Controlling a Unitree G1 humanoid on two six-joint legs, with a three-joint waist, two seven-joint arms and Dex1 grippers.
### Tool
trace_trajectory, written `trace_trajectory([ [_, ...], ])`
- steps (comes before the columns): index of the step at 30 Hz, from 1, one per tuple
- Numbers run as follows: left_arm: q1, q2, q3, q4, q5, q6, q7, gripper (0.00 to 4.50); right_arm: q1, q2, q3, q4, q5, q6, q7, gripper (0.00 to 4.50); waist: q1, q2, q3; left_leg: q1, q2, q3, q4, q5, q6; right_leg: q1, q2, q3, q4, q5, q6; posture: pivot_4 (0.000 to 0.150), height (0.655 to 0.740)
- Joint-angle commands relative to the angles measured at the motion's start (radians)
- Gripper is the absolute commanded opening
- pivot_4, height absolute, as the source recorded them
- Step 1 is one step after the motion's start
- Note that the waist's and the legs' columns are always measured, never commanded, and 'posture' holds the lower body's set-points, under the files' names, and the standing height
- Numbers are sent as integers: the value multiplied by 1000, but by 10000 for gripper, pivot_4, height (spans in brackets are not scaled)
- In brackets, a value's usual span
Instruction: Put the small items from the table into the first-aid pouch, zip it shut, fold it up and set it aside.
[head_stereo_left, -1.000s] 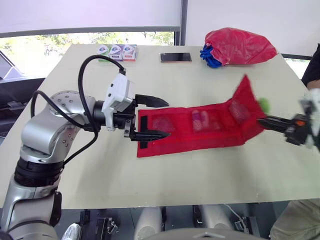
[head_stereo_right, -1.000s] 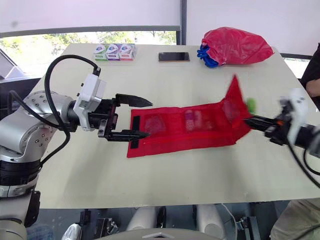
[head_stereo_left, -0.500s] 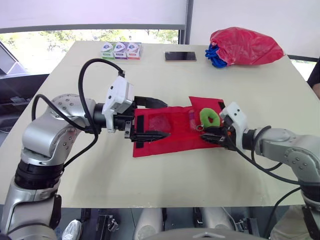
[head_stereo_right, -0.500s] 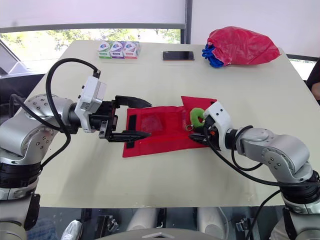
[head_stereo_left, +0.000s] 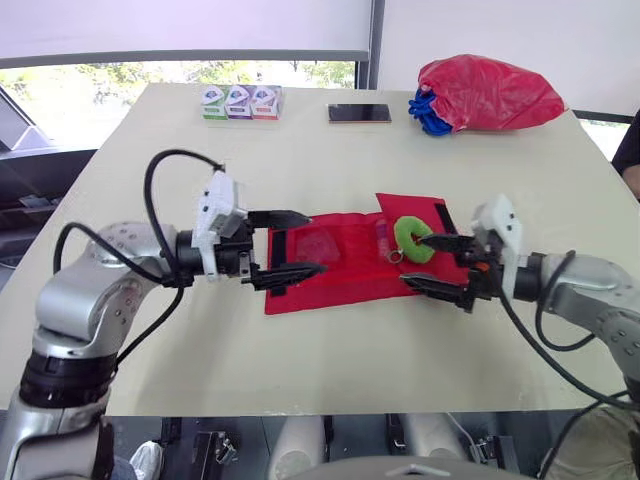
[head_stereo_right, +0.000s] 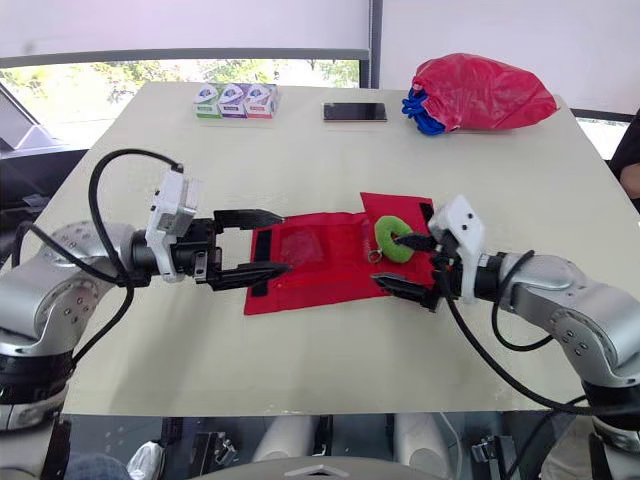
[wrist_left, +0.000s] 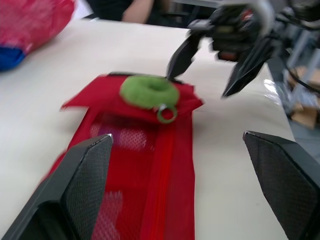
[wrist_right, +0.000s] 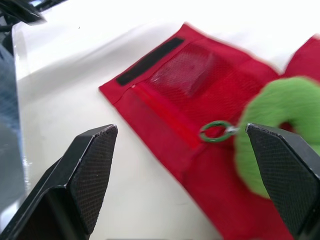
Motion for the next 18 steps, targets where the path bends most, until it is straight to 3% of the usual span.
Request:
trace_trajectory([
  [1, 57, -20, 105, -30, -56, 48, 86, 45000, 13, -11, -62, -8, -41, -147, 86, 43800, 0, 0, 0, 0, 0, 0, 0, 0, 0, 0, 0, 0, 0, 0, 0, 1500, 7400],
  [13, 303, -190, 291, 33, -150, 289, 439, 45000, -36, -45, -91, 53, -41, -251, 249, 43800, 1, 0, 0, 3, 0, 0, 0, 0, 0, 2, -1, -1, 1, 0, 0, 1500, 7400],
  [18, 261, -278, 373, 151, -328, 493, 585, 45000, -67, -51, -75, 38, -53, -249, 261, 43800, 4, -1, 0, 3, 0, 0, 0, 0, 0, 3, -3, -2, 1, 0, 0, 1500, 7400],
])
